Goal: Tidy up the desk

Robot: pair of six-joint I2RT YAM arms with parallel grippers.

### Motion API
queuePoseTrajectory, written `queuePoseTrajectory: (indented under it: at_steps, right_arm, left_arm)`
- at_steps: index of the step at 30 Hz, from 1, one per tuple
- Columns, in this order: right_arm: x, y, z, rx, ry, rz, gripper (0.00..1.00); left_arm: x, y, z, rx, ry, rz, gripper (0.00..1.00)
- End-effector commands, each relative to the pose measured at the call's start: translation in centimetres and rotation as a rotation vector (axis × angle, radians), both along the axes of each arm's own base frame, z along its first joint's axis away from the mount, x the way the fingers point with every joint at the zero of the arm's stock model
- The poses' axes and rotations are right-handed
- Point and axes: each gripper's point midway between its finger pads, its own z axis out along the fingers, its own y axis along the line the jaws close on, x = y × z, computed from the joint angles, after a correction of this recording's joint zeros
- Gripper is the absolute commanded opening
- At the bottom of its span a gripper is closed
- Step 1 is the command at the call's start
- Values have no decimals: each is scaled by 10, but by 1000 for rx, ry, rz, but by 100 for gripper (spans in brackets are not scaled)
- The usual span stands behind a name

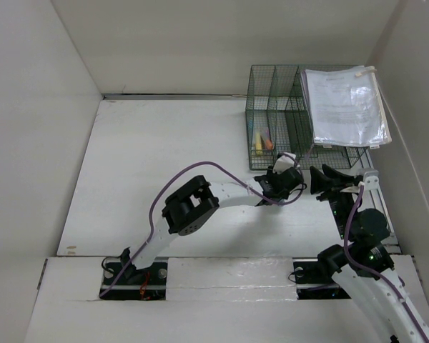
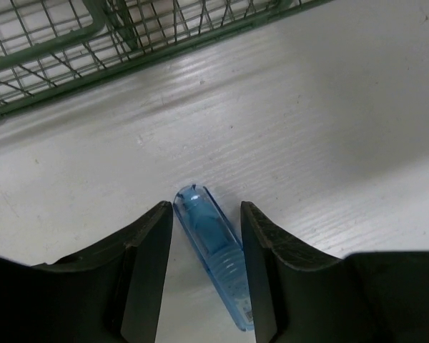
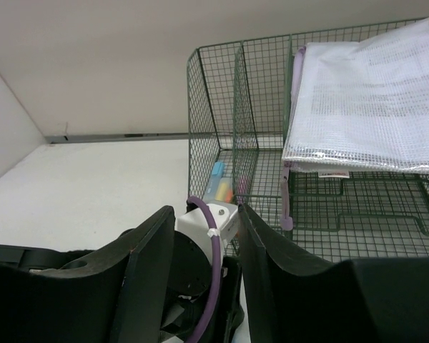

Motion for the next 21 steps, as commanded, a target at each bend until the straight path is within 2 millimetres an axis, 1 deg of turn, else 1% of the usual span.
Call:
queuePoseTrajectory:
  at_steps: [1, 3, 4, 6, 7, 9, 10, 11, 13, 14, 15, 18, 19, 20, 21]
  right_arm:
    - [-1, -1, 10, 6, -32, 0, 47]
    - [-2, -2, 10, 9, -34, -2, 46]
    - [-2, -1, 9, 8, -33, -1, 47]
    - [-2, -2, 10, 10, -34, -4, 47]
    - [-2, -2, 10, 11, -35, -5, 47]
    - [-1, -1, 9, 8, -32, -2, 47]
    - [-2, -1, 10, 9, -35, 0, 47]
    - [-1, -1, 9, 8, -32, -1, 47]
    - [-2, -1, 10, 10, -34, -1, 47]
    - [-2, -1, 10, 10, -34, -1, 47]
    - [-2, -1, 10, 11, -34, -2, 47]
    - [-2, -1, 11, 11, -36, -1, 47]
    - [-2, -1, 10, 11, -36, -1, 47]
    - [-1, -1, 9, 10, -33, -1, 47]
    - [-2, -2, 10, 11, -34, -2, 47]
  left_arm:
    - [8, -7, 15, -13, -42, 15, 38]
    - [11, -5, 13, 4, -55, 26, 37]
    - [7, -6, 12, 14, -62, 17, 34]
    - [10, -3, 8, 34, -74, 29, 32]
    - [10, -2, 8, 40, -75, 30, 28]
    - [10, 1, 3, 54, -74, 32, 25]
    - [10, 2, 3, 56, -77, 33, 20]
    - [9, 5, 2, 65, -77, 33, 17]
    - [10, 5, 3, 59, -83, 30, 12]
    - [8, 7, 5, 60, -86, 25, 11]
    - [4, 5, 8, 54, -90, 16, 10]
    - [4, 8, 20, 31, -113, 12, 6]
    - [0, 4, 25, 16, -123, 1, 2]
    - [0, 5, 33, 6, -130, 1, 0]
    - [0, 5, 36, 1, -134, 1, 0]
